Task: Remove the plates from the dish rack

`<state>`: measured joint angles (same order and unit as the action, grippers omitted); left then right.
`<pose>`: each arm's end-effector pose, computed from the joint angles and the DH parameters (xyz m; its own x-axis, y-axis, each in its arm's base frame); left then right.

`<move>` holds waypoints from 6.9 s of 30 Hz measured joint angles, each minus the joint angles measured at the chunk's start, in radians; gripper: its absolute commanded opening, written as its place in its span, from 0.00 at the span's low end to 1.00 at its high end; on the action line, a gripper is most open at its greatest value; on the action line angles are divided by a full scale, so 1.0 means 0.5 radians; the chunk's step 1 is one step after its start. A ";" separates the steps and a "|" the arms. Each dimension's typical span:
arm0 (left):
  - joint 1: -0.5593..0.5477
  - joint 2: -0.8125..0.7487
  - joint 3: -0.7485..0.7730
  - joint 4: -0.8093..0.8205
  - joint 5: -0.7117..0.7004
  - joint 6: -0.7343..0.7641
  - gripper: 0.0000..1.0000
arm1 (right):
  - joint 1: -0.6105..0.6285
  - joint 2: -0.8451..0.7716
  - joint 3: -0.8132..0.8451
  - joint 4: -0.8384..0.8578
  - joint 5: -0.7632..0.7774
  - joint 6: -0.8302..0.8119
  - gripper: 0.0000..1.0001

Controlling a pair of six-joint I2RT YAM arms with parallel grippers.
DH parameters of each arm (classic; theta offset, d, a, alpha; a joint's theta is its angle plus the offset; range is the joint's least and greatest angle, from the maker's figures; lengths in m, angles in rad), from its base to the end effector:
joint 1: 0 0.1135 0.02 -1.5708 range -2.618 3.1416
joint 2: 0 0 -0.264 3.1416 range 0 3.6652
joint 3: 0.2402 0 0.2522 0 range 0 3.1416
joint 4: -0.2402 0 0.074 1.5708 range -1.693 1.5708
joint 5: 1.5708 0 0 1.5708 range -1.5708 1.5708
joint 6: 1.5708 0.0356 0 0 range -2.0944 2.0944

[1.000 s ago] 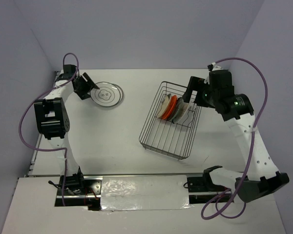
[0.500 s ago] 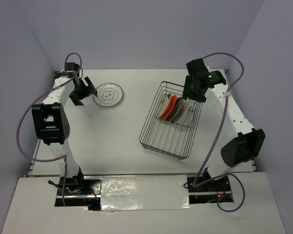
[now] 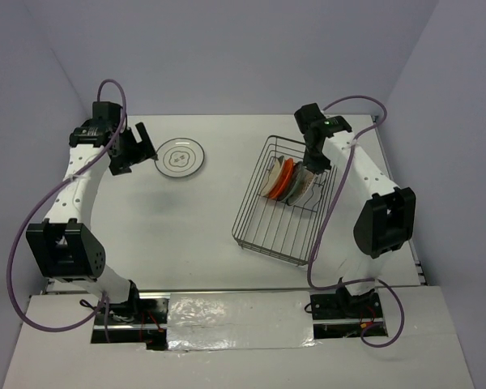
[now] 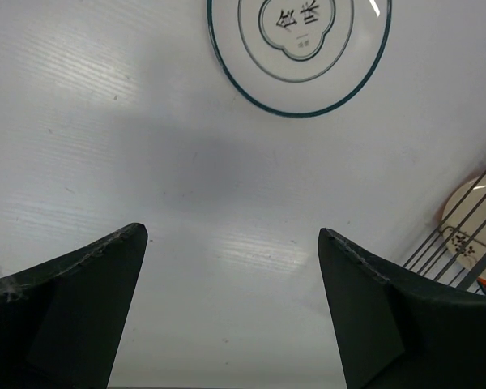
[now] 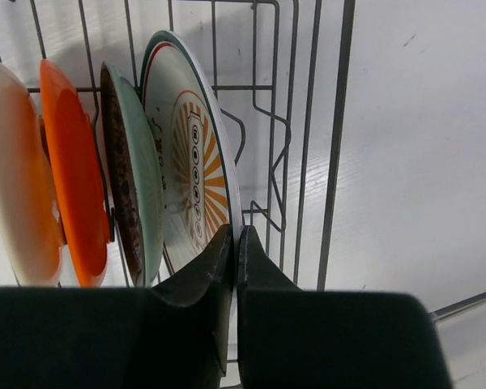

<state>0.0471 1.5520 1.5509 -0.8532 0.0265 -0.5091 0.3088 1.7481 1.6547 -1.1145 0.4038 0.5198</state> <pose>0.3317 0.0147 0.3545 -0.6433 -0.5181 -0.5637 -0.3930 0.8553 -0.3375 0.3415 0.0942 0.3105 -0.8458 0.2096 -0.4906 0.3152 0.9383 -0.1425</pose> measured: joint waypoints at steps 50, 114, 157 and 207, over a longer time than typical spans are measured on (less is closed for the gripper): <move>-0.372 0.249 0.423 0.735 1.089 -0.317 0.00 | 0.047 -0.813 -0.183 0.903 -1.247 0.203 1.00; -0.070 0.088 0.385 -0.230 0.141 0.084 0.99 | 0.088 0.163 0.642 -0.286 0.090 0.027 0.05; -0.272 0.232 -0.629 0.388 0.258 -0.081 0.01 | 0.134 -0.679 -0.147 0.469 -0.629 0.052 0.92; -0.301 -0.383 -0.289 -0.090 0.005 0.081 1.00 | 0.230 0.278 1.008 -0.345 0.281 -0.009 0.00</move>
<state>-0.1032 1.3605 1.4063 -0.8982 0.0292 -0.4686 0.4240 1.8870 2.1586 -1.2869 0.5442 0.5152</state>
